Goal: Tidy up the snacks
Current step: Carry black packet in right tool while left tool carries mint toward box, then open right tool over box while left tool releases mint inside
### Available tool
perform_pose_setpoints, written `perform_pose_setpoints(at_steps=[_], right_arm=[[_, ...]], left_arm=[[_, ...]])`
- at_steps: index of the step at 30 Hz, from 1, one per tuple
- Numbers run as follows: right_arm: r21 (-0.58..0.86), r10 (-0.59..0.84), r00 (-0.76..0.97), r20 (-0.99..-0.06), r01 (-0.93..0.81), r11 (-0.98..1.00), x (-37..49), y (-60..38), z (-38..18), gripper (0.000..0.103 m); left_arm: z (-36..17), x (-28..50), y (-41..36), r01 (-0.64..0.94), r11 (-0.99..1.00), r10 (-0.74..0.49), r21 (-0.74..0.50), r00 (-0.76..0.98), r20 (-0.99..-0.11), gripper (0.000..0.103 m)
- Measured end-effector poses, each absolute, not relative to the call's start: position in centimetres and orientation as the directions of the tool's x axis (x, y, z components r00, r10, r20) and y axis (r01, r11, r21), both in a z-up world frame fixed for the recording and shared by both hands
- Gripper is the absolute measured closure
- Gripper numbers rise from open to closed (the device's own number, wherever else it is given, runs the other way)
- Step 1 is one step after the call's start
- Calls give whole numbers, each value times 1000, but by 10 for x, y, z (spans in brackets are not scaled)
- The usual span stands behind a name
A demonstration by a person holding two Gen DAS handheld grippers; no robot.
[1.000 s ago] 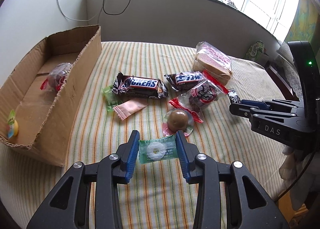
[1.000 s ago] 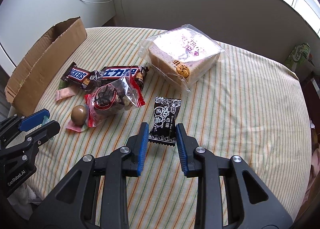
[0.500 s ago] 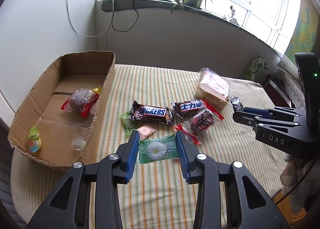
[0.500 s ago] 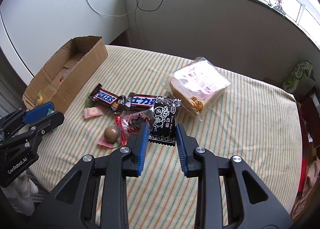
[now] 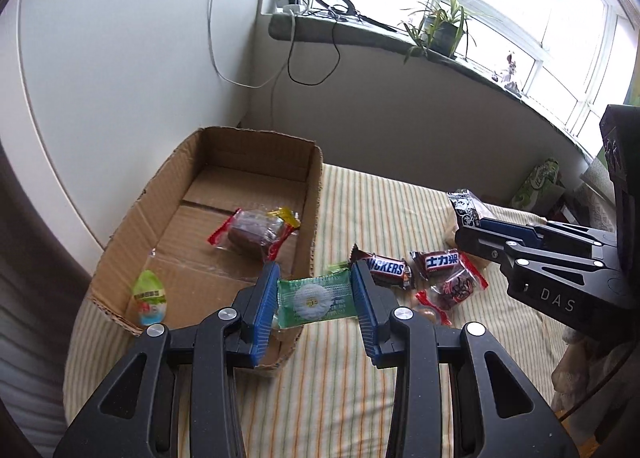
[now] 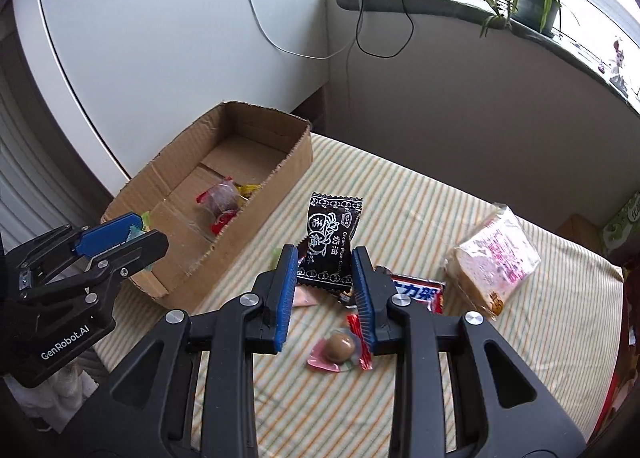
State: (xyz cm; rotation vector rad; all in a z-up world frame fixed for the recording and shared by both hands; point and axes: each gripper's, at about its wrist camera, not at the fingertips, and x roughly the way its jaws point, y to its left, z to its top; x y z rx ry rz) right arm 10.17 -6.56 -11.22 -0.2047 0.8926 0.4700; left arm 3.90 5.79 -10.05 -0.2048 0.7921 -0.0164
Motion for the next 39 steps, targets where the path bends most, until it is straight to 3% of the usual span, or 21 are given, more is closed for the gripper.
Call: perform_pose_setpoints(at_steps=[20,39], right_arm=[[25,370,466,-804,-595,803,146,39,-117,74],[54,389,410,-825,-628,776,169,67,-131,74]], left_arm=[[-104,58,132,-228,950,7,-215,701,-713,67],[-116,74,146,-255,944,18,-208,672,-740,67]])
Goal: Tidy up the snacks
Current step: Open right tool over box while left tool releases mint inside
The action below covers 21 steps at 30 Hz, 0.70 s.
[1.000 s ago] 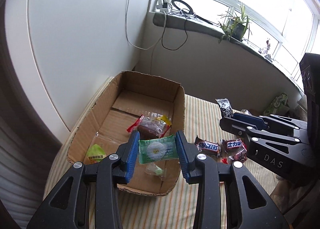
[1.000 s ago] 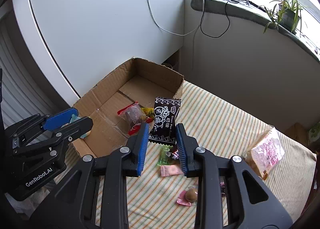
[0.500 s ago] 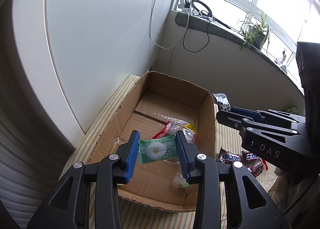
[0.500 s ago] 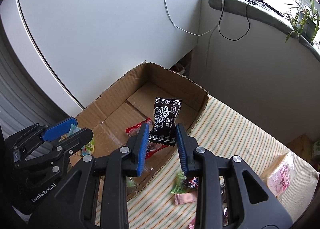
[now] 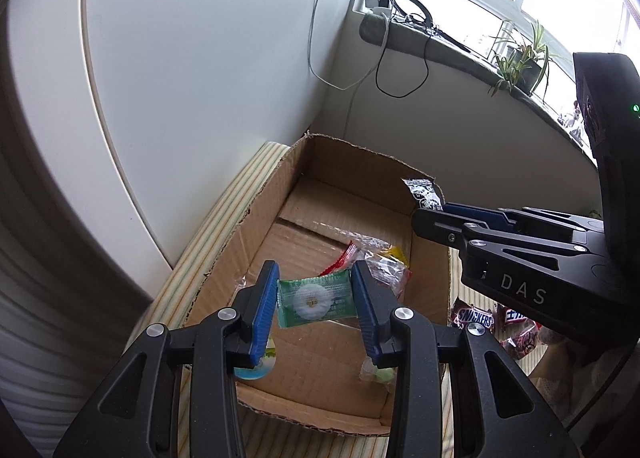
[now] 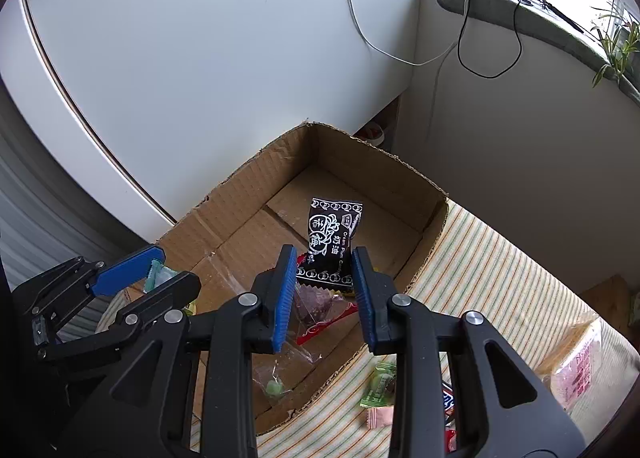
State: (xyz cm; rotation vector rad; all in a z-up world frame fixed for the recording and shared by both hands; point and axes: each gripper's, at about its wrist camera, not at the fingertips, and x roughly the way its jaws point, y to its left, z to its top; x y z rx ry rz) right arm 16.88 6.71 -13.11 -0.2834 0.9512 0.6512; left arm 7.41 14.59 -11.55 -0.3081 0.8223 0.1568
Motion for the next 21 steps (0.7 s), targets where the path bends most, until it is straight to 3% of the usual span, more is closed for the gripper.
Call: perform_pose_setpoints(at_steps=[3,5,8,10,13,21], right_arm=[[49,386,410,-826,-631,775,168,68,-130,66],[39,384,421,-822,-631,775,167,69,-128,40],[24,382,448,-808,-624,781,164,67,-122,28],[21,377,451,-809,-619,785,164,66,-121,25],[11,368,456,-810,-616,788,163,66,-119,20],[16,362,457,-813,-604,797,162,58,-116,20]], left_arm=[[-115,74,146,-252,945,16,-209,673,-740,66],[-115,74,145,-249,947,16,-205,672,-740,63],[-113,73,144,-246,948,18,-204,679,-734,52],[-113,72,144,-244,948,17,-206,682,-731,46],[-113,72,144,-244,948,17,-204,680,-733,46],[-111,69,143,-241,950,20,-198,681,-732,44]])
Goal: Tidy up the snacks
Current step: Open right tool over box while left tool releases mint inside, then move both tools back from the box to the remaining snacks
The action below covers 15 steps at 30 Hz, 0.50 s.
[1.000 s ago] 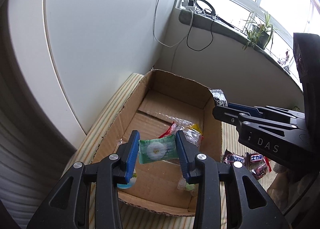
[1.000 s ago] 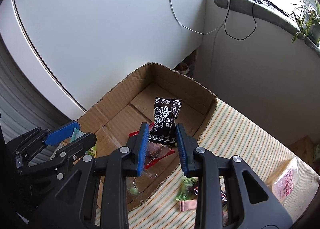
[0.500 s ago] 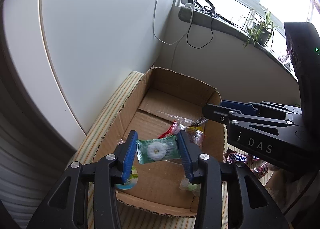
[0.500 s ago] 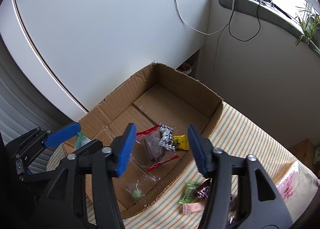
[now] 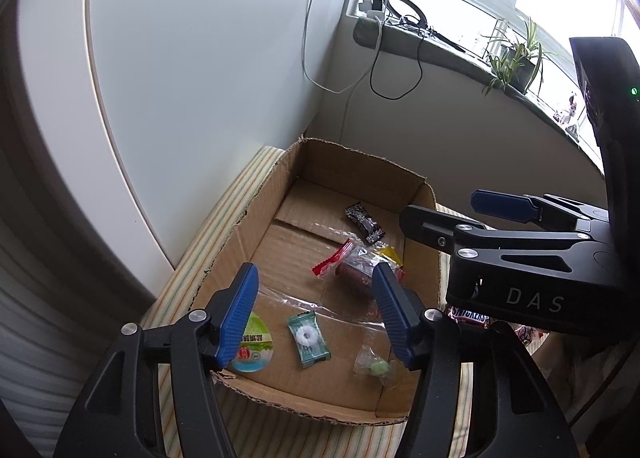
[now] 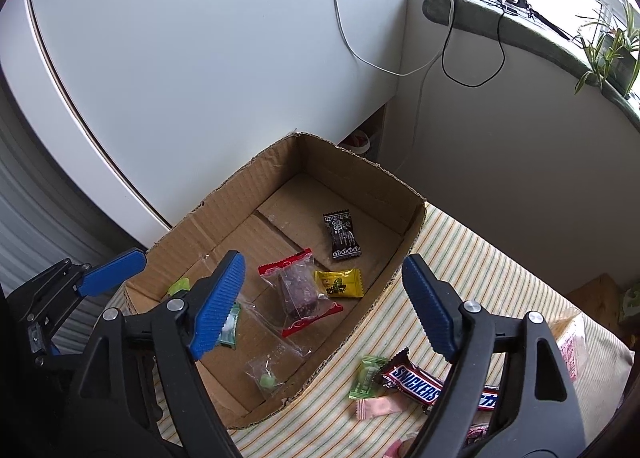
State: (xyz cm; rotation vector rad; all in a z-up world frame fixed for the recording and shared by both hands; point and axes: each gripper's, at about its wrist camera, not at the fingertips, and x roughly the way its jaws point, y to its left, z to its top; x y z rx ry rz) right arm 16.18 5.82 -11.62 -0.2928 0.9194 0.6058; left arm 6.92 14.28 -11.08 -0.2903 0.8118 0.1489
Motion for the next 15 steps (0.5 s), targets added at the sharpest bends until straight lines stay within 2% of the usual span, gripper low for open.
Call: perform_pose_setpoints(at_steps=[15], right_arm=[[43,370,486,-792,-560,827,156,17,-94,20]], left_arm=[[-96,67,127,-217,959,19,-183,691,-723,43]])
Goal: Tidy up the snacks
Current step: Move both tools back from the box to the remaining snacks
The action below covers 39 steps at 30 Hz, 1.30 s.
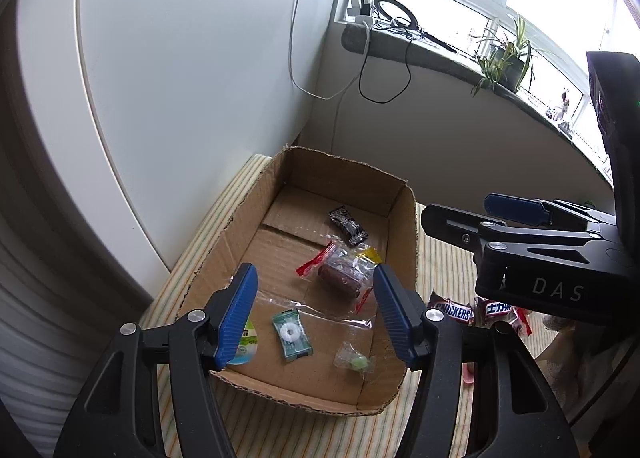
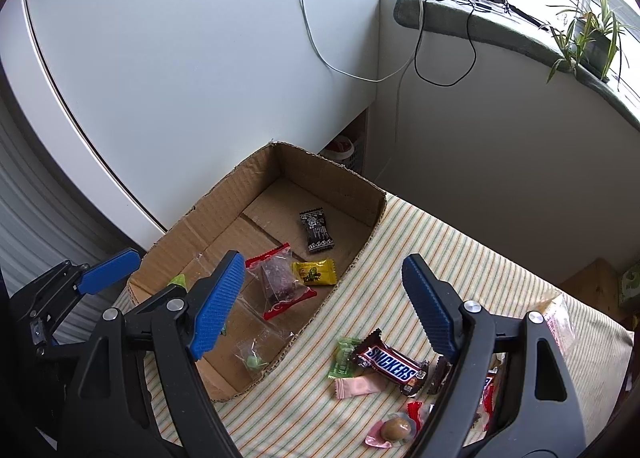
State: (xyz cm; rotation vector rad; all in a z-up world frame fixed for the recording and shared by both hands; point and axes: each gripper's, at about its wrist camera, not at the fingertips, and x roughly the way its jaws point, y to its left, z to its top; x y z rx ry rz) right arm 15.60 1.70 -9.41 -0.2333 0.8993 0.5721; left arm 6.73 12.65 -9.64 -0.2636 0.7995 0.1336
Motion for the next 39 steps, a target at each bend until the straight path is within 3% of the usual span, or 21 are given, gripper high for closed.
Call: perform_pose_setpoints(at_steps=[19,39], right_arm=[[124,285,519,-806,-322,939,147,-130,-84,20],[356,340,336,-878,-16,934,134,-205,-164,20]], left_arm=[[-87,66,69,-103,976,-70,-190,682,-728,43],[-133,63,-19,127,964,-265,-234,545,-796,43]])
